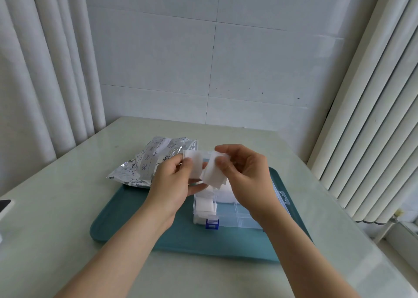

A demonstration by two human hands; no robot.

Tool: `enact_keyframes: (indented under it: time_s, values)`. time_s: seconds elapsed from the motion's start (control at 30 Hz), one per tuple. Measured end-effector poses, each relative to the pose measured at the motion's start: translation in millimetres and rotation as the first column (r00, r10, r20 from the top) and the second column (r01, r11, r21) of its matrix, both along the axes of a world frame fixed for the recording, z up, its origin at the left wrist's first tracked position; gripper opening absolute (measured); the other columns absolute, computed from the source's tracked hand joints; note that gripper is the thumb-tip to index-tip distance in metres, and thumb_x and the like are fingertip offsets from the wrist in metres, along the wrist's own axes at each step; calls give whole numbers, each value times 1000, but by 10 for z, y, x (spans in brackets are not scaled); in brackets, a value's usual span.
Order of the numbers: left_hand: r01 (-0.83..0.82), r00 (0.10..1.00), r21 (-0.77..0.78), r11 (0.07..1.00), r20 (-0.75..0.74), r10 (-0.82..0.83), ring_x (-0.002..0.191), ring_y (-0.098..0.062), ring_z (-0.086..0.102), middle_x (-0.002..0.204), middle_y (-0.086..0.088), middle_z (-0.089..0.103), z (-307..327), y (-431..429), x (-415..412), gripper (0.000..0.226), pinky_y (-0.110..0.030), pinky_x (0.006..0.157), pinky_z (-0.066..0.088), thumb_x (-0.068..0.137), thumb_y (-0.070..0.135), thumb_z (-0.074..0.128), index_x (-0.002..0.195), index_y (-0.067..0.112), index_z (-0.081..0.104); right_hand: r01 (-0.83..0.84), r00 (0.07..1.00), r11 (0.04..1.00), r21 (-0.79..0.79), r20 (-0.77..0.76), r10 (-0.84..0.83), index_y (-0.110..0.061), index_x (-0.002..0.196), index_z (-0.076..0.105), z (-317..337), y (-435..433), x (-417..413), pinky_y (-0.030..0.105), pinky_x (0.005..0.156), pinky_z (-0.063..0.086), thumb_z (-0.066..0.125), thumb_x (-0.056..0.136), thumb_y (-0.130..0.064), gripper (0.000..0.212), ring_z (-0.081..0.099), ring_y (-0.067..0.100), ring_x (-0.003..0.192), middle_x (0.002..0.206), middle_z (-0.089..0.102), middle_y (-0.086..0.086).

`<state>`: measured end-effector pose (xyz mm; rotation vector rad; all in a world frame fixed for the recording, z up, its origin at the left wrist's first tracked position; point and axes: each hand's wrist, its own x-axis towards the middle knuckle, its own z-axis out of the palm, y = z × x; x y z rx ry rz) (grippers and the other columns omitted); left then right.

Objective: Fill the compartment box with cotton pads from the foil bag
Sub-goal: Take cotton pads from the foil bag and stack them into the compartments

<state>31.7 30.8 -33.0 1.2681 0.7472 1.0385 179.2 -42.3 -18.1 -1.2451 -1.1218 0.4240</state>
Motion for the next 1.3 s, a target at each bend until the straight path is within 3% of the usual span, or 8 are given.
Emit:
enact_keyframes:
  time_s: [0.1,0.3,0.5,0.7,0.87,1.07,1.2,1.3]
  values:
    - [73,997,-35,997,-35,-74,97,-36,78,105,-19,78,24,-35,2,35,-45,79,66,115,20,43,109,10,76,-73,997,997,1,33,73,-21,106,78,9,-19,-27,39,76,59,74,96,-6,18,69,21,80,93,75,17]
    - [258,963,-186,948,132,-236,92,-41,77,104,-27,77,93,-101,18,41,-55,90,63,115,21,40,116,-1,74,55,990,998,-4,133,-54,-28,103,78,-48,24,-58,55,68,62,77,93,-10,20,71,22,80,84,76,-8]
    - [309,945,-241,920,184,-269,83,-30,73,108,-25,75,45,-62,41,39,-39,75,63,115,22,40,129,-3,66,251,922,967,54,292,-255,-33,96,80,-95,55,-32,21,69,46,82,90,-24,12,67,9,84,92,73,-14]
    - [321,942,-281,904,198,-273,74,-25,66,97,-19,74,53,-54,26,37,-36,70,59,114,23,43,131,-1,66,241,942,970,36,230,-243,-32,86,79,-100,65,-5,38,70,57,80,89,-20,12,71,13,81,85,75,-14]
    - [304,943,-283,910,223,-246,82,-27,71,107,-24,72,42,-38,34,38,-37,75,62,114,22,44,131,-4,66,305,881,951,40,368,-298,-31,85,81,-115,58,-17,16,70,46,80,89,-24,8,67,6,81,83,73,-18]
    - [338,923,-290,896,287,-255,98,-37,75,117,-30,73,67,-56,12,39,-40,84,65,115,19,41,127,-7,67,174,777,984,46,607,-166,-30,127,65,-91,-39,-96,10,92,41,83,79,-35,52,62,1,110,116,68,-20]
    - [326,928,-290,900,279,-247,90,-36,71,111,-28,74,68,-28,11,43,-42,83,62,116,26,38,131,-4,64,148,695,988,40,707,-133,-30,116,61,-107,-44,-94,28,98,45,85,73,-37,50,62,4,106,117,67,-23]
    - [334,934,-268,903,219,-281,82,-29,69,115,-28,74,70,-19,9,47,-40,83,57,116,32,34,130,1,67,113,677,993,40,728,-106,-27,109,60,-109,-45,-68,21,101,39,82,74,-26,41,59,-7,109,129,67,-22]
